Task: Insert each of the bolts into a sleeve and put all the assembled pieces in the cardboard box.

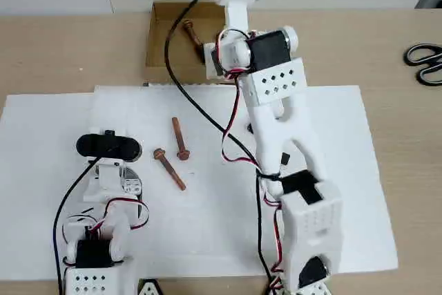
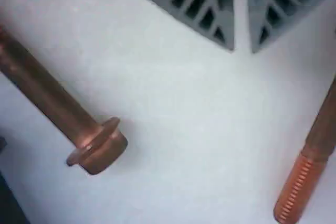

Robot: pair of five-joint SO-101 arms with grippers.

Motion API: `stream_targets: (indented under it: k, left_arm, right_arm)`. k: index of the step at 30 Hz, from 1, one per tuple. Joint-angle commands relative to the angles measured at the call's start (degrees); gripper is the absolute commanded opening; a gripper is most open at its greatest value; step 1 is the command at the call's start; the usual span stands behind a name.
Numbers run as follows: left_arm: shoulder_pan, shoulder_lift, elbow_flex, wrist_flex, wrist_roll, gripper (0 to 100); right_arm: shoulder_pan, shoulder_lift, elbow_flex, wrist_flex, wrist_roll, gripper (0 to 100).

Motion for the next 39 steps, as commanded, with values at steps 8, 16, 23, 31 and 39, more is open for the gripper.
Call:
stream_targets:
  k: [8, 16, 23, 31, 39]
  left_arm:
    - [-0.1, -0.6, -0.2, 0.1, 0.0, 0]
    - [-0.1, -0.6, -0.1, 0.1, 0.0, 0]
    - [-0.1, -0.6, -0.1, 0.2, 0.0, 0]
    - [-0.1, -0.6, -0.1, 0.2, 0.0, 0]
    - [-0.1, -0.6, -0.1, 0.2, 0.0, 0]
  right_arm:
    - [1.6, -9.8, 19.4, 0.0, -11.3, 12.2]
    - [3.7, -0.4, 19.8, -0.4, -15.4, 12.2]
    - [4.7, 5.5, 19.7, -4.3, -18.3, 12.2]
    - [5.2, 7.4, 19.7, -6.8, -18.3, 12.2]
    - [5.2, 7.3, 19.7, -5.6, -20.7, 12.3]
